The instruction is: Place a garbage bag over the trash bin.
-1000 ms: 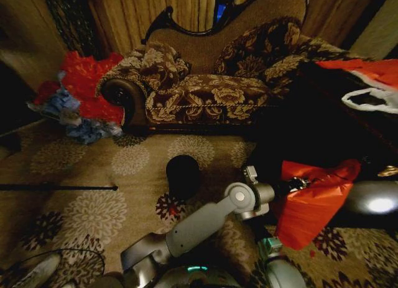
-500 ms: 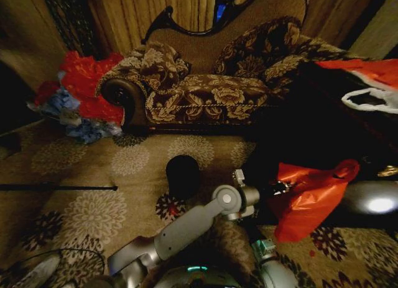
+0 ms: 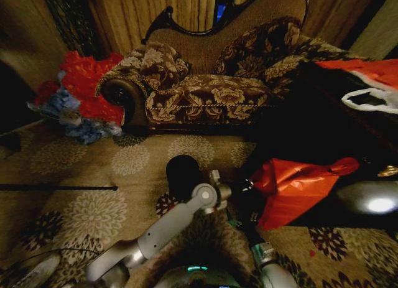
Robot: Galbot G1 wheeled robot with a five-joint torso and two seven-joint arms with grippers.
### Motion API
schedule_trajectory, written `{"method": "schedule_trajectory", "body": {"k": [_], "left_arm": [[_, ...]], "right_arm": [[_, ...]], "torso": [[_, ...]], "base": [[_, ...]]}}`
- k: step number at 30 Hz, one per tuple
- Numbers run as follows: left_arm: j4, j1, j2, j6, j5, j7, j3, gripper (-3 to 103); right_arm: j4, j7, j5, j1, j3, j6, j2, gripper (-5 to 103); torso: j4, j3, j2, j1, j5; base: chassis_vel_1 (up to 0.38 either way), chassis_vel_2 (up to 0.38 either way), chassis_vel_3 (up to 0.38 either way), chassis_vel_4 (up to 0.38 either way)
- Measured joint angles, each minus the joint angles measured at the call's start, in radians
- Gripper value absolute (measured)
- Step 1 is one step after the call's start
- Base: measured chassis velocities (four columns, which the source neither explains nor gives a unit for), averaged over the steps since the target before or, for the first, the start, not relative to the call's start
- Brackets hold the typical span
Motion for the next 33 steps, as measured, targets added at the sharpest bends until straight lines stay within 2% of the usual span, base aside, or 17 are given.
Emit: {"method": "schedule_trajectory", "body": {"k": [5, 14, 15, 18, 19, 21, 27, 33], "left_arm": [[-0.026, 0.050, 0.046, 0.014, 0.036, 0.004, -0.073, 0], [-0.094, 0.192, 0.171, 0.038, 0.123, 0.033, -0.276, 0], [-0.094, 0.192, 0.171, 0.038, 0.123, 0.033, -0.276, 0], [-0.106, 0.238, 0.232, 0.040, 0.141, 0.045, -0.367, 0], [-0.106, 0.238, 0.232, 0.040, 0.141, 0.045, -0.367, 0], [-0.111, 0.263, 0.273, 0.031, 0.167, 0.057, -0.409, 0], [-0.122, 0.280, 0.330, -0.001, 0.237, 0.092, -0.427, 0], [-0.145, 0.241, 0.327, -0.009, 0.245, 0.094, -0.419, 0]], "right_arm": [[-0.008, 0.000, 0.000, -0.001, 0.002, 0.003, -0.001, 100], [-0.033, 0.000, -0.010, 0.007, -0.011, 0.011, 0.001, 100], [-0.033, 0.000, -0.010, 0.007, -0.011, 0.011, 0.001, 100], [-0.042, 0.000, -0.010, 0.015, -0.014, 0.013, 0.000, 100], [-0.042, 0.000, -0.010, 0.015, -0.014, 0.013, 0.000, 100], [-0.046, 0.000, -0.010, 0.023, -0.017, 0.013, -0.002, 100], [-0.053, 0.000, -0.005, 0.037, -0.018, 0.013, -0.012, 100], [-0.049, 0.003, 0.012, 0.043, -0.001, 0.016, -0.031, 100]], "torso": [[0.0000, 0.000, 0.000, 0.000, 0.0000], [0.0000, 0.000, 0.000, 0.000, 0.0000], [0.0000, 0.000, 0.000, 0.000, 0.0000], [0.0002, 0.000, 0.000, 0.000, 0.0002], [0.0002, 0.000, 0.000, 0.000, 0.0002], [0.0002, 0.000, 0.000, 0.000, 0.0001], [0.0002, 0.000, 0.000, 0.000, 0.0002], [0.0000, 0.000, 0.000, 0.000, 0.0006]], "base": [[0.000, 0.000, 0.000, 0.000], [0.000, 0.000, 0.000, 0.000], [0.000, 0.000, 0.000, 0.000], [0.000, 0.000, 0.000, 0.000], [0.000, 0.000, 0.000, 0.000], [0.000, 0.000, 0.000, 0.000], [0.000, 0.000, 0.000, 0.000], [0.000, 0.000, 0.000, 0.000]]}}
